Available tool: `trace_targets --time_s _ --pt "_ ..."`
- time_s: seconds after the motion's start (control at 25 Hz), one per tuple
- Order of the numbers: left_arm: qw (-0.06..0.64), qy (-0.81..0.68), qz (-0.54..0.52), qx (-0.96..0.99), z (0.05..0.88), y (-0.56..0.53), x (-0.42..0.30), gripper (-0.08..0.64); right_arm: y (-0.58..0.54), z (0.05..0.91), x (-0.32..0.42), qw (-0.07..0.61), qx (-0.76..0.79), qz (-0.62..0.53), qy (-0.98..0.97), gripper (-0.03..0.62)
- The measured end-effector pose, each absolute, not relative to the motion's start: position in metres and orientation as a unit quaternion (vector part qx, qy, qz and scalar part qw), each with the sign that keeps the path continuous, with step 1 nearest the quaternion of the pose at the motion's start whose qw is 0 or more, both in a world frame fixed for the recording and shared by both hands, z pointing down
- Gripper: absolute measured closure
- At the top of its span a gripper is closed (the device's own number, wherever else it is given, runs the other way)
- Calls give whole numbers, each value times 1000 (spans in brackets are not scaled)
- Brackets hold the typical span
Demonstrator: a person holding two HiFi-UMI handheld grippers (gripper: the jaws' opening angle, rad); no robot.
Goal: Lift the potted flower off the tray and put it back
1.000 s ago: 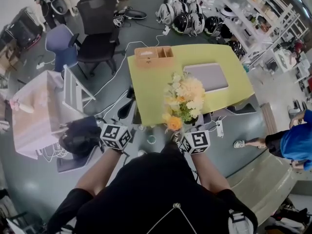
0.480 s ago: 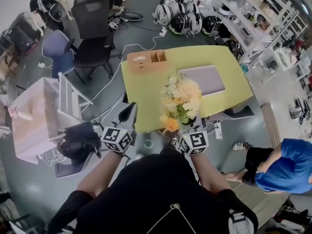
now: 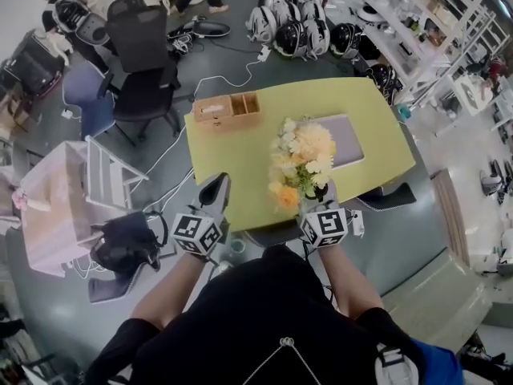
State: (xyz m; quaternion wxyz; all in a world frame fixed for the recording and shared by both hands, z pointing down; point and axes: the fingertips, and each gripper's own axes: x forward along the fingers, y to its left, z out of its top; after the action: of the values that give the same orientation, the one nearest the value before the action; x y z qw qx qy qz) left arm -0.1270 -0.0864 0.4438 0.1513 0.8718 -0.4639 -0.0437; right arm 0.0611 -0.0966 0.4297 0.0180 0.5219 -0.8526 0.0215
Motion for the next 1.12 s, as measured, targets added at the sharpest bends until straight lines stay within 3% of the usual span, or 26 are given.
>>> trace_targets --time_s 0.64,1.12 --pt "188 -500 8 845 498 -160 -48 552 -280 539 215 2 562 56 -825 379" --pt "207 -535 53 818 542 -174 -42 552 -356 665 293 55 620 61 -780 379"
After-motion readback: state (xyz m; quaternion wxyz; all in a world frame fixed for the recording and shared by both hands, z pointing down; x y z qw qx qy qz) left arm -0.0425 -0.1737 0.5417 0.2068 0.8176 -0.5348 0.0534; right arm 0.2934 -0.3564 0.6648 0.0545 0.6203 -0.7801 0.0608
